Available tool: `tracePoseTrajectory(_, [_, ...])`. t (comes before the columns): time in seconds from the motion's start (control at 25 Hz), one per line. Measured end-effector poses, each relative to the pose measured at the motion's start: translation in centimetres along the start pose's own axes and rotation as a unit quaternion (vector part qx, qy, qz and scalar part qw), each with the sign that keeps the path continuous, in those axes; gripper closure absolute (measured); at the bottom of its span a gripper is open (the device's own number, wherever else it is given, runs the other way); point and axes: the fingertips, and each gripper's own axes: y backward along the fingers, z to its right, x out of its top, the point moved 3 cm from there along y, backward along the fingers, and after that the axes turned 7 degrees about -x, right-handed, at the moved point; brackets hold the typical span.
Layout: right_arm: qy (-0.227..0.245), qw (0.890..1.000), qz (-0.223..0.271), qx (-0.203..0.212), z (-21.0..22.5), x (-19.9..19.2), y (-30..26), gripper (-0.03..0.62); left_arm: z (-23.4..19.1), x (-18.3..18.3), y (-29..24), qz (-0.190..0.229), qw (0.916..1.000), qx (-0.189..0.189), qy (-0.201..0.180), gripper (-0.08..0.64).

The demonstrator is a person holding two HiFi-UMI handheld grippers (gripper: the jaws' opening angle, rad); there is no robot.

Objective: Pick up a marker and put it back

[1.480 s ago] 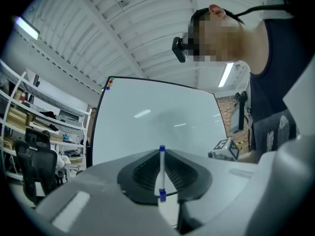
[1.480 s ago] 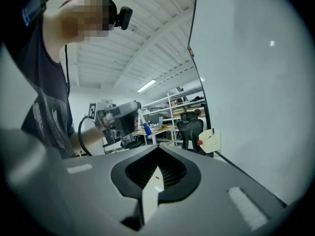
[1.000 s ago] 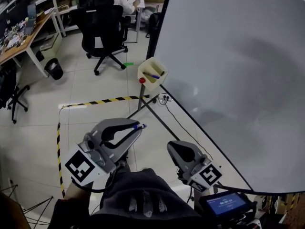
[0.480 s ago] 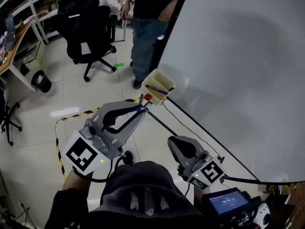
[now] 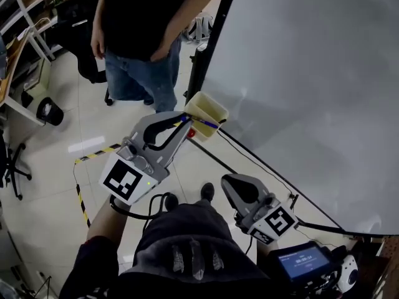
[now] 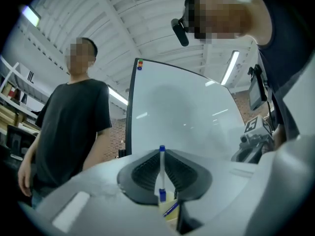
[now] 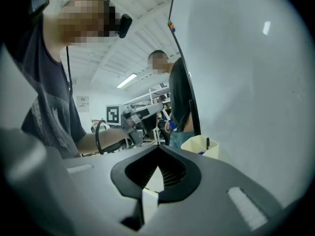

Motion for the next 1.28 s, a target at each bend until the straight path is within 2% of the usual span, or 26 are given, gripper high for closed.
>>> tracePoseTrajectory(0.24, [0.005,1.0,-0.007,0.017,2.1,0.8,-0.8,0.591,-1.3,-4.0,-1.9,-0.04,0.9989,0.025,-0.005,0.526])
tracePoseTrajectory(0.44, [-0.001,0.999,-0.008,0.039,3.0,1.0,-2.1,0.591,-2.3,-9.2,-2.6,-0.086,0.9954,0.041,0.01,0.525])
tracePoseTrajectory(0.56, [-0.005,0.999,-0.005,0.047,3.2,1.2,-2.7,0.591,-2.6,-11.1,-2.9,-0.102,0.9935,0.05,0.012,0.525])
tracePoseTrajectory(1.28, [-0.02,0.998,-0.025,0.049,4.1,-0.1,-2.7,0.591,-2.9,-16.2,-3.0,-0.16,0.9849,0.065,0.013,0.523])
